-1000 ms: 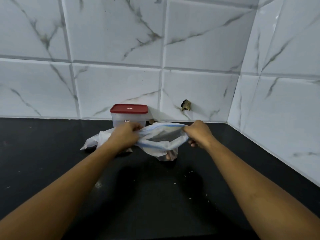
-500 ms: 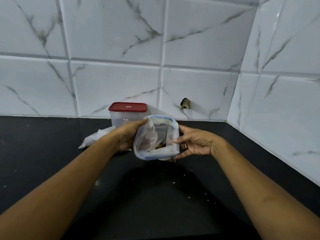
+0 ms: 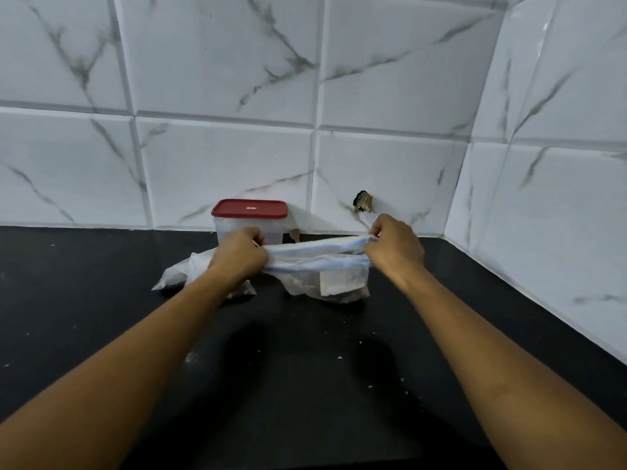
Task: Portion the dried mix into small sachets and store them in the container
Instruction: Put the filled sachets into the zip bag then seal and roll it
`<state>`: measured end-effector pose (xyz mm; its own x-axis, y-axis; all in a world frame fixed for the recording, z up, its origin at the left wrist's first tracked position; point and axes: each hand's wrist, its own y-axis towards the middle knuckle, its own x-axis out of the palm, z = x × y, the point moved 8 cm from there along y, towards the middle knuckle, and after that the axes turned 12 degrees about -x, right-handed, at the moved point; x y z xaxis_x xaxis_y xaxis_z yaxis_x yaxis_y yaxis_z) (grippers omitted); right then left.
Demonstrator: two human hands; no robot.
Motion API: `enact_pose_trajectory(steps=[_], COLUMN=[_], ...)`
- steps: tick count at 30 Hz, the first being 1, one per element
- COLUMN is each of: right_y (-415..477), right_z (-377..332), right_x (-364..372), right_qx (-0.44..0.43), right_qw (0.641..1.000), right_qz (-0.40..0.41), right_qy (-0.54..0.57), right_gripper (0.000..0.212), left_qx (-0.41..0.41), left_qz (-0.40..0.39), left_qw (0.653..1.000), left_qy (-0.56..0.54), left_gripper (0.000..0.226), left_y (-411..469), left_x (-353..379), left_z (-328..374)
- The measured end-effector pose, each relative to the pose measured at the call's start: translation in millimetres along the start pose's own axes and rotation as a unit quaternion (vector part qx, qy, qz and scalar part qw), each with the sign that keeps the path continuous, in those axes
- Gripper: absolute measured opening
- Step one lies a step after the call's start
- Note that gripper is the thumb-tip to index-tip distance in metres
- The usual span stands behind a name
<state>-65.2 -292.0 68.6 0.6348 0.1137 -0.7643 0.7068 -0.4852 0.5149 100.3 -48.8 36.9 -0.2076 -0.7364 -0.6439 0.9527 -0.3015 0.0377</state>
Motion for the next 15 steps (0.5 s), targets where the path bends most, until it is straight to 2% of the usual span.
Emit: enact_pose_trajectory(steps=[1,2,3,5,6,8,9,11,12,15], right_y=[1,1,-2,-13,-15,-15,-14,-12,-10,2], right_z=[-1,2,5,4,2,-4,-6,-9,-11,-20], right_x=[1,7,17,36,41,46,47,48,45,27], right_qx=[0.005,0.036,0.093,0.195,0.212,0.205,0.195,0.184,0.177,0.107], right_qw=[1.000,0.997,0.978,0.891,0.852,0.803,0.791,0.784,0.792,0.874], right_qz=[-0.012,-0.034,-0.068,-0.143,-0.170,-0.201,-0.207,-0.195,-0.176,-0.113], right_qy=[0.003,0.065,0.176,0.385,0.447,0.523,0.541,0.560,0.557,0.460], right_gripper=[0.011,0.018,0.022,0.021,0.020,0.019,0.019,0.020,0.019,0.023], left_qx=[0.005,0.006,-0.004,-0.061,-0.095,-0.126,-0.131,-0.133,-0.131,-0.137], left_qz=[0.013,0.013,-0.009,-0.097,-0.138,-0.185,-0.196,-0.198,-0.191,-0.171], left_qw=[0.999,0.999,1.000,0.988,0.973,0.949,0.943,0.939,0.940,0.946], left_qy=[0.033,0.044,0.019,-0.101,-0.161,-0.224,-0.234,-0.248,-0.251,-0.237], left_gripper=[0.019,0.018,0.017,0.016,0.018,0.025,0.028,0.031,0.031,0.030], left_y=[0,-2,-2,-6,-10,-15,-15,-12,-10,-3], left_x=[0,0,3,13,17,19,21,20,20,22], left_z=[0,2,2,-1,-2,1,1,2,2,-5])
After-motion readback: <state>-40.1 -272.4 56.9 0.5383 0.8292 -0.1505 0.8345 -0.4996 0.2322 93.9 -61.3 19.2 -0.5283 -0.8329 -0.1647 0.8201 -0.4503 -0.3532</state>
